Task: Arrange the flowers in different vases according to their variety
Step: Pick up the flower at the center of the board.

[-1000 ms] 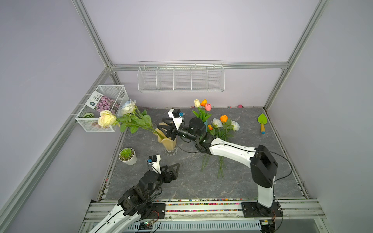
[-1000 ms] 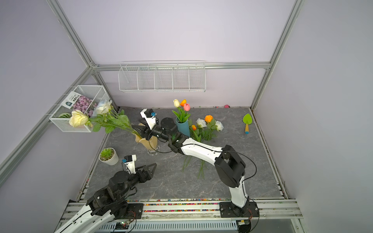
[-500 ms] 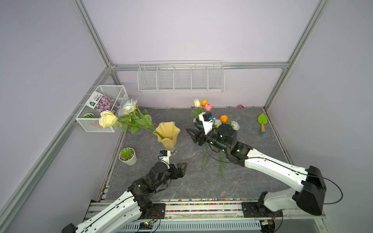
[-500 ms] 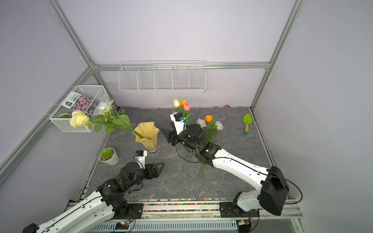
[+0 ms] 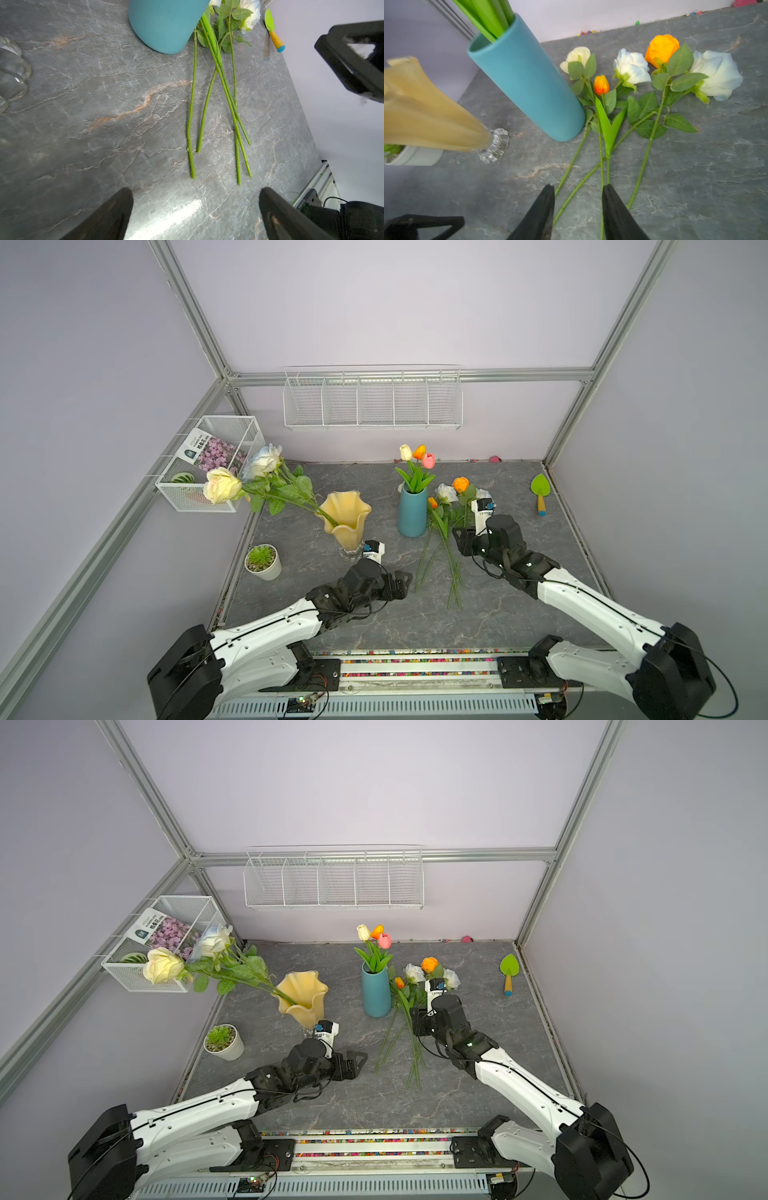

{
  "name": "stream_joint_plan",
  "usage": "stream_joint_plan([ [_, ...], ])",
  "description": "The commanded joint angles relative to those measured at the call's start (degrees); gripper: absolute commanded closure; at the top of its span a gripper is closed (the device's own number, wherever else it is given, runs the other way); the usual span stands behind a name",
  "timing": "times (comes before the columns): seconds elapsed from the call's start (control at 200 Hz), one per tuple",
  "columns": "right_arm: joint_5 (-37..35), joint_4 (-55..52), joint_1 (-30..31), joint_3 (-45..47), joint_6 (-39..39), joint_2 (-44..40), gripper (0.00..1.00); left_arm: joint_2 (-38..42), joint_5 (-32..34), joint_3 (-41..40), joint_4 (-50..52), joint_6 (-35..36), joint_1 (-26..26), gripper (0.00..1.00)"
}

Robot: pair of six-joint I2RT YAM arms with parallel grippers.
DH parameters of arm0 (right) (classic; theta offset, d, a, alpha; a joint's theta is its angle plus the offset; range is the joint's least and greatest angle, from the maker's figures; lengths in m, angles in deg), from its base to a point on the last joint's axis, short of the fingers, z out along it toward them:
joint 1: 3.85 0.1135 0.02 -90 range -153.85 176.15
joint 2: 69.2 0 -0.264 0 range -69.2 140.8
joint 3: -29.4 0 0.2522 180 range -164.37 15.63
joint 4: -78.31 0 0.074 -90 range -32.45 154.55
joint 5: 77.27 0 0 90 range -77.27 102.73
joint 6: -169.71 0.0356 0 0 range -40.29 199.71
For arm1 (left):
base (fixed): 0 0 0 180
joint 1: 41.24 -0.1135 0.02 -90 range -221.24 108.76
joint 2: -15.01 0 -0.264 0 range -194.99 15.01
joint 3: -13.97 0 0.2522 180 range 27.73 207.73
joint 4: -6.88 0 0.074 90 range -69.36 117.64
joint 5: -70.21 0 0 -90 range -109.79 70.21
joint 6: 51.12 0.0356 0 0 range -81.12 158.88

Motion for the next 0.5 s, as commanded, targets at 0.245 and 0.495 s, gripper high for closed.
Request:
stream_joint_plan([
  [0.245,9.48,-9.45,-2.62,-5.09,-0.66,15.71,0.74,-4.41,0.81,1.49,-3.05,0.42,0.23,0.0],
  [0.495,7.46,-12.05,-2.6,-8.6,-0.88,23.55,0.73,-4.42,2.51,2.09,-0.76,-0.28,0.23,0.0],
])
